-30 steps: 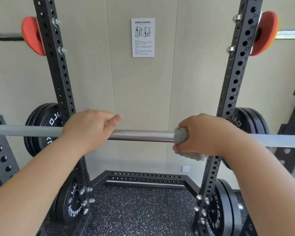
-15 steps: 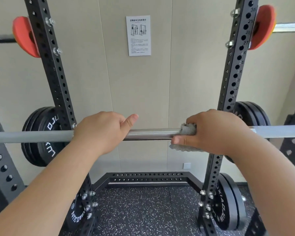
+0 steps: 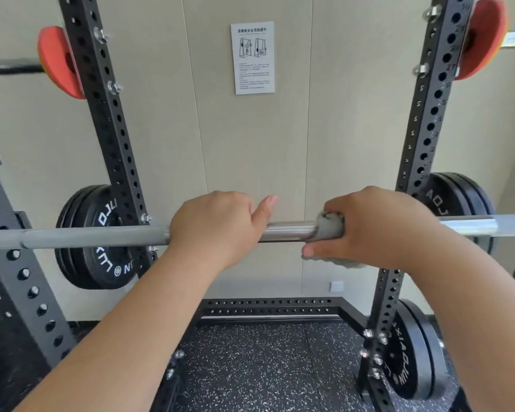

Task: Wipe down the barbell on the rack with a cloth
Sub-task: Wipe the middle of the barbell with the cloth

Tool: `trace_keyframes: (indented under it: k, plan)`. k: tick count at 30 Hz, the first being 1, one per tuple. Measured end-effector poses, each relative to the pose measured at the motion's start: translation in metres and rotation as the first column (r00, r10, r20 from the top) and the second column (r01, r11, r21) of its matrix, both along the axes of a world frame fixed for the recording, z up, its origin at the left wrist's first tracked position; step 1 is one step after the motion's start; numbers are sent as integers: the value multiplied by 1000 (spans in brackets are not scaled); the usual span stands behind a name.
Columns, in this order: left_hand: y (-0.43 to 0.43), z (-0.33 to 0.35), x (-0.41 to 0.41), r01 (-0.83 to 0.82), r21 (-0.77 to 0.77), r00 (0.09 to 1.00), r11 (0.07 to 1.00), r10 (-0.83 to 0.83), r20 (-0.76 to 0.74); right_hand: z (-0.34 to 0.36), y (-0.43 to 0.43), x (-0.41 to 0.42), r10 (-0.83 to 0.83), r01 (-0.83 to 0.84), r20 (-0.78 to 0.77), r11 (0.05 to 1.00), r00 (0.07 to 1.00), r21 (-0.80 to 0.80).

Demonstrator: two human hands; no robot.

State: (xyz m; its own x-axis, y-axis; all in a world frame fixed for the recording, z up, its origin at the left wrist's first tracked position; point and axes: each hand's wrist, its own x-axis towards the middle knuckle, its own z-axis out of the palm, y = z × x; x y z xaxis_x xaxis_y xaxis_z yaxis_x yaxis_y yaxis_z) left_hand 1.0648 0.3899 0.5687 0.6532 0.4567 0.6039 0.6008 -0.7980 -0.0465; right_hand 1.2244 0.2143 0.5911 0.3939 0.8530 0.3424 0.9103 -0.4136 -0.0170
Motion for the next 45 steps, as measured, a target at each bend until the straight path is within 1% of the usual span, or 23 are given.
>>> trace_keyframes:
  k: [4, 6, 8, 10, 11, 12, 14, 17, 18, 20, 22, 24, 26, 29, 32, 33, 34, 37, 39, 41, 43, 45]
  plan:
    - [3, -1, -5, 54, -1, 995, 999, -54, 87, -3, 25, -19, 40, -40, 41, 999, 998, -6]
    - [5, -3, -12, 126, -18, 984, 992, -123, 127, -2, 21, -14, 43, -43, 16, 999, 999, 0]
    - [6, -3, -20, 151, -13, 981, 988, -149, 125, 0, 12, -9, 40, -41, -24, 999, 999, -15]
    - [9, -2, -33, 81, 57, 992, 995, -86, 93, 1, 7, -7, 27, -27, -32, 1000, 999, -7]
    - [11, -1, -39, 33, 100, 996, 994, -41, 80, 1, 6, -7, 13, -13, -11, 1000, 1000, 5]
    - [14, -2, -44, -6, 128, 998, 992, -3, 69, 0, 6, -8, -8, 8, 23, 1000, 1000, 18]
    - [16, -8, -46, -47, 137, 998, 990, 40, 50, -6, 13, -16, -48, 42, 106, 997, 993, 58]
    - [16, -20, -39, -98, 166, 993, 981, 84, 88, -18, 36, -37, -7, -22, 236, 993, 972, 119]
    - [17, -22, -38, -105, 166, 991, 980, 89, 103, -21, 41, -42, 8, -42, 258, 991, 966, 128]
    - [19, -24, -38, -103, 162, 988, 981, 83, 128, -21, 44, -43, 29, -59, 239, 991, 970, 118]
    - [21, -25, -39, -88, 175, 987, 981, 63, 146, -15, 39, -36, 58, -73, 160, 993, 985, 89]
    - [21, -24, -40, -74, 183, 987, 980, 46, 154, -7, 35, -30, 64, -67, 76, 997, 995, 28]
    - [23, -23, -39, -68, 186, 987, 980, 39, 154, -4, 38, -31, 46, -45, 34, 999, 998, -7]
    - [23, -25, -40, -57, 190, 986, 980, 26, 163, -6, 57, -52, 43, -44, 101, 999, 994, 1]
    - [25, -26, -47, 16, 177, 984, 984, -47, 173, -17, 77, -72, 163, -173, 246, 985, 955, 20]
    - [26, -26, -49, 33, 174, 984, 984, -62, 166, -19, 78, -72, 188, -204, 268, 978, 945, 32]
    - [26, -24, -52, 48, 175, 985, 983, -75, 153, -18, 77, -69, 204, -223, 260, 974, 944, 43]
    - [25, -15, -58, 109, 144, 989, 984, -122, 86, -11, 68, -50, 229, -234, 115, 971, 967, 37]
    - [28, -13, -66, 65, 157, 995, 985, -75, 59, -8, 65, -45, 201, -203, 48, 979, 978, 33]
    - [35, -15, -73, -30, 200, 997, 979, 14, 80, -8, 69, -50, 145, -147, 52, 988, 988, 50]
    - [39, -22, -75, -72, 199, 990, 977, 46, 134, -12, 79, -66, 101, -108, 93, 991, 991, 81]
    - [40, -26, -73, -71, 183, 981, 981, 36, 189, -19, 93, -86, 153, -174, 165, 977, 974, 125]
